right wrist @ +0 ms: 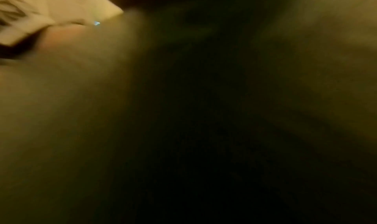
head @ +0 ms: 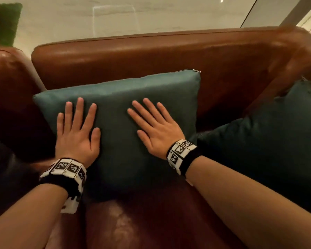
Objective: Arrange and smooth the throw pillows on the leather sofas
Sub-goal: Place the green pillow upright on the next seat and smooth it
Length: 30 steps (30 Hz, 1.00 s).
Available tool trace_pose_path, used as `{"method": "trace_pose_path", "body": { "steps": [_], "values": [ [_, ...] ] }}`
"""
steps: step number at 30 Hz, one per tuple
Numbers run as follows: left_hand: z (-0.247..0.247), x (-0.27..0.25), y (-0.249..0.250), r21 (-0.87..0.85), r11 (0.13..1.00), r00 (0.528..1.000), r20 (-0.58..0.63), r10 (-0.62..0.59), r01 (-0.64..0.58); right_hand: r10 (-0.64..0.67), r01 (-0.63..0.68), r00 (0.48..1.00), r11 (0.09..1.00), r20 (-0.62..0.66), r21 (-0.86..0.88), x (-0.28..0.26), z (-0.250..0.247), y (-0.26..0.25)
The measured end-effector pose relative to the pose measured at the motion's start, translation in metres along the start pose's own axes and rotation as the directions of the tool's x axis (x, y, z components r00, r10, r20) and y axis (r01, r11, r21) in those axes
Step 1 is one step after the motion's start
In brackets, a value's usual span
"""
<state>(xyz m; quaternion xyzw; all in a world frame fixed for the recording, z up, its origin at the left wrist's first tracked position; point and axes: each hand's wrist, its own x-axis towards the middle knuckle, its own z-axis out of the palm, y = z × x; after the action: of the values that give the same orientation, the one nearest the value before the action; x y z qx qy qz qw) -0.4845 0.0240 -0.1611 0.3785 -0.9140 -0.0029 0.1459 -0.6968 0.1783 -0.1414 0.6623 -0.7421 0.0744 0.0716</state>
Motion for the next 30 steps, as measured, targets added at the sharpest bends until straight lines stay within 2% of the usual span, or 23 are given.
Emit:
{"method": "trace_pose_path", "body": {
  "steps": [2, 3, 4, 6, 7, 8, 9, 10, 11, 12, 13, 14, 15, 17, 20, 21, 22, 24, 25, 26, 27, 30],
  "values": [
    [-0.002, -0.003, -0.009, -0.020, 0.995, 0.995, 0.012, -0.099, 0.099, 0.221, -0.221, 0.975, 0.975, -0.003, 0.030, -0.020, 0.013, 0.032],
    [-0.001, -0.005, -0.009, -0.045, 0.988, 0.989, 0.005, -0.145, 0.145, 0.350, -0.350, 0.937, 0.935, 0.007, 0.056, -0.035, 0.021, 0.045],
    [0.000, -0.008, -0.010, -0.088, 0.976, 0.980, -0.016, -0.199, 0.197, 0.483, -0.483, 0.875, 0.870, 0.024, 0.096, -0.049, 0.029, 0.053],
    [0.001, -0.011, -0.007, -0.179, 0.932, 0.943, -0.056, -0.329, 0.315, 0.728, -0.721, 0.681, 0.649, 0.079, 0.242, -0.069, 0.039, 0.057],
    [0.000, -0.013, -0.003, -0.200, 0.910, 0.921, -0.070, -0.383, 0.363, 0.802, -0.778, 0.591, 0.537, 0.089, 0.326, -0.074, 0.039, 0.053],
    [-0.003, -0.014, 0.003, -0.210, 0.898, 0.906, -0.092, -0.412, 0.387, 0.826, -0.777, 0.559, 0.492, 0.073, 0.392, -0.075, 0.036, 0.044],
    [-0.006, -0.015, 0.011, -0.205, 0.906, 0.908, -0.124, -0.400, 0.371, 0.803, -0.731, 0.596, 0.525, 0.032, 0.435, -0.072, 0.030, 0.032],
    [-0.011, -0.015, 0.022, -0.184, 0.936, 0.932, -0.151, -0.329, 0.300, 0.737, -0.653, 0.675, 0.607, -0.015, 0.454, -0.066, 0.023, 0.016],
    [-0.015, -0.013, 0.034, -0.147, 0.974, 0.967, -0.159, -0.197, 0.174, 0.640, -0.551, 0.766, 0.705, -0.064, 0.446, -0.058, 0.018, -0.001],
    [-0.018, -0.010, 0.046, -0.098, 0.995, 0.989, -0.144, -0.043, 0.029, 0.545, -0.460, 0.831, 0.785, -0.111, 0.414, -0.049, 0.018, -0.016],
    [-0.019, -0.005, 0.054, -0.050, 0.996, 0.992, -0.104, 0.065, -0.070, 0.495, -0.414, 0.858, 0.827, -0.142, 0.382, -0.043, 0.022, -0.026],
    [-0.018, 0.001, 0.060, -0.008, 0.994, 0.993, -0.051, 0.106, -0.107, 0.496, -0.421, 0.857, 0.831, -0.141, 0.365, -0.040, 0.029, -0.029],
    [-0.017, 0.005, 0.062, 0.022, 0.995, 0.995, -0.006, 0.101, -0.100, 0.541, -0.469, 0.833, 0.803, -0.119, 0.367, -0.042, 0.039, -0.028],
    [-0.015, 0.008, 0.062, 0.047, 0.997, 0.998, 0.030, 0.063, -0.065, 0.656, -0.573, 0.751, 0.705, -0.078, 0.417, -0.060, 0.060, -0.022],
    [-0.015, 0.004, 0.064, 0.076, 0.995, 0.996, 0.064, 0.058, -0.063, 0.760, -0.661, 0.650, 0.566, 0.000, 0.492, -0.087, 0.083, -0.028],
    [-0.015, 0.004, 0.066, 0.079, 0.995, 0.996, 0.077, 0.050, -0.056, 0.819, -0.726, 0.572, 0.484, 0.040, 0.489, -0.096, 0.090, -0.031],
    [-0.014, 0.005, 0.067, 0.079, 0.996, 0.996, 0.085, 0.039, -0.045, 0.889, -0.809, 0.445, 0.348, 0.105, 0.474, -0.108, 0.097, -0.031],
    [-0.016, 0.008, 0.066, 0.078, 0.996, 0.995, 0.092, 0.025, -0.032, 0.946, -0.894, 0.119, -0.031, 0.302, 0.446, -0.133, 0.106, -0.026],
    [-0.018, 0.009, 0.064, 0.078, 0.996, 0.995, 0.098, 0.028, -0.036, 0.926, -0.888, 0.027, -0.151, 0.377, 0.434, -0.145, 0.108, -0.024],
    [-0.020, 0.010, 0.063, 0.077, 0.996, 0.993, 0.112, 0.032, -0.041, 0.917, -0.878, 0.025, -0.170, 0.398, 0.447, -0.154, 0.106, -0.024],
    [-0.024, 0.009, 0.062, 0.072, 0.997, 0.991, 0.127, 0.031, -0.040, 0.924, -0.864, 0.085, -0.118, 0.373, 0.490, -0.156, 0.100, -0.026],
    [-0.037, 0.009, 0.074, 0.007, 1.000, 0.995, 0.094, 0.019, -0.020, 0.916, -0.721, 0.395, 0.260, 0.073, 0.642, -0.120, 0.067, -0.032]
  ]
}}
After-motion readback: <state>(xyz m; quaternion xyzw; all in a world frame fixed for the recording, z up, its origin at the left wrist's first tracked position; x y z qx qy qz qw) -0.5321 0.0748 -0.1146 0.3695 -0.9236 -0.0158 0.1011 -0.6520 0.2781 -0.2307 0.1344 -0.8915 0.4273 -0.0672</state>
